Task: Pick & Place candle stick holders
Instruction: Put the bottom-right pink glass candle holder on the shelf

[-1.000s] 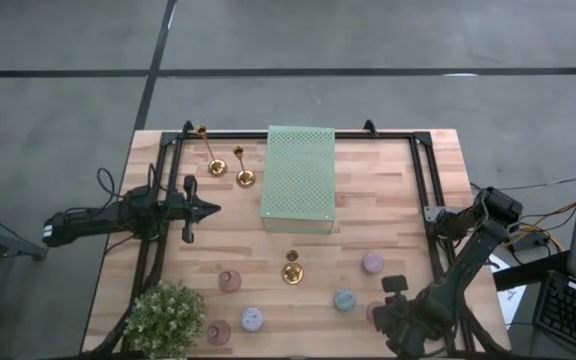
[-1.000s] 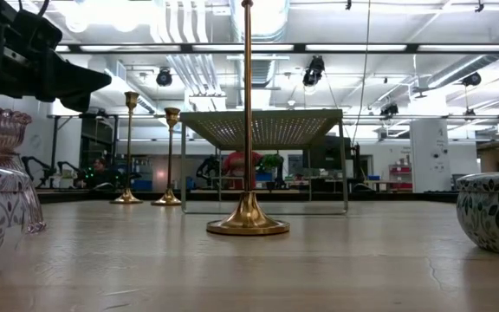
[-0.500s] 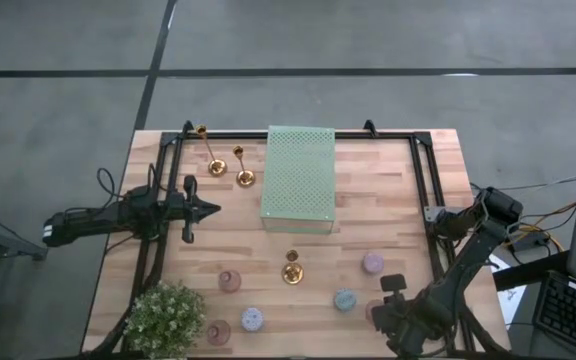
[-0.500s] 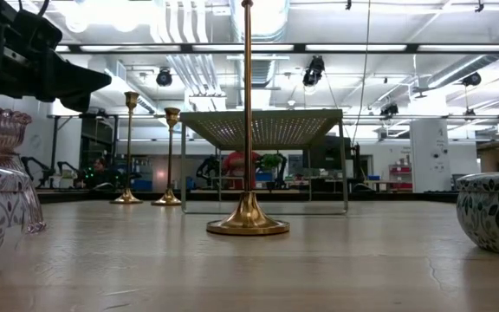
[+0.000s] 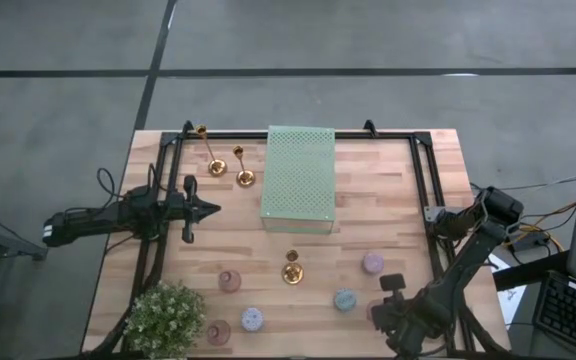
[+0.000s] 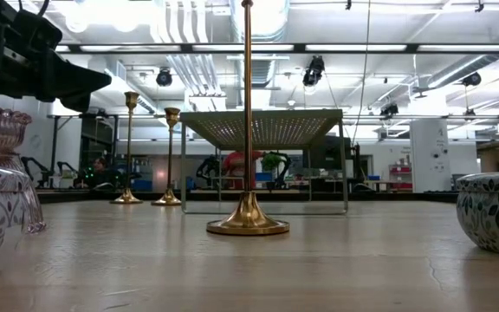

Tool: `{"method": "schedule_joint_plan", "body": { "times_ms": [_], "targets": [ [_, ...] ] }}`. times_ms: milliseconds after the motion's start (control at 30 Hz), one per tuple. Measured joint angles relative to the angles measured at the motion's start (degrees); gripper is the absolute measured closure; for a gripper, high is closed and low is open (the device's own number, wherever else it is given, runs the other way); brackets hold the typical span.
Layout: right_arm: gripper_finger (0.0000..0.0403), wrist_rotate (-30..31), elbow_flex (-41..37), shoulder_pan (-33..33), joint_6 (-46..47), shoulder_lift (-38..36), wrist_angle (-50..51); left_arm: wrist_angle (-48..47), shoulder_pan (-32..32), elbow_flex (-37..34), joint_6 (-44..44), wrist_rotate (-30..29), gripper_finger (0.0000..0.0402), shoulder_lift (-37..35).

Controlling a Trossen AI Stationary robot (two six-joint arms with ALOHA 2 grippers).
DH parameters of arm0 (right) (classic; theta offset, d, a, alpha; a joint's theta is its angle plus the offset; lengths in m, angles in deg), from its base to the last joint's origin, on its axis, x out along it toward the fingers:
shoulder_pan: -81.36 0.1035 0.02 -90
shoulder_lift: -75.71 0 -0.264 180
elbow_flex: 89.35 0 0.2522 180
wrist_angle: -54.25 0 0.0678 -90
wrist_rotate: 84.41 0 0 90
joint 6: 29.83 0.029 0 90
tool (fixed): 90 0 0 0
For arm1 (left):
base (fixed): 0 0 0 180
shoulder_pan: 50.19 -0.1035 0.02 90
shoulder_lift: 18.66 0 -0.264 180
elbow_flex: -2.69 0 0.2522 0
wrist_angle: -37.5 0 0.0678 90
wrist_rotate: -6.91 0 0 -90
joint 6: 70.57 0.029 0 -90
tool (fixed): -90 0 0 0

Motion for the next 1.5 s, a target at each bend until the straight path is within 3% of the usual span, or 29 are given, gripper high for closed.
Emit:
{"method": "schedule_joint_plan", "body": {
  "times_ms": [567, 933, 1167, 1500],
  "targets": [
    [0.0379, 5.6, 6.7, -3.2, -3.7, -3.5, 12.0, 0.0, 0.0, 0.0, 0.0, 0.0, 0.0383, 0.0],
    [0.0379, 11.6, 15.7, -10.2, -14.3, -4.5, 28.3, 0.0, 0.0, 0.0, 0.0, 0.0, 0.0383, 0.0],
    [0.0380, 16.4, 22.9, -20.1, -27.8, -5.4, 32.5, 0.0, 0.0, 0.0, 0.0, 0.0, 0.0383, 0.0],
    [0.0380, 16.9, 33.7, -39.3, -48.0, -6.1, 32.2, 0.0, 0.0, 0.0, 0.0, 0.0, 0.0383, 0.0]
  ]
}}
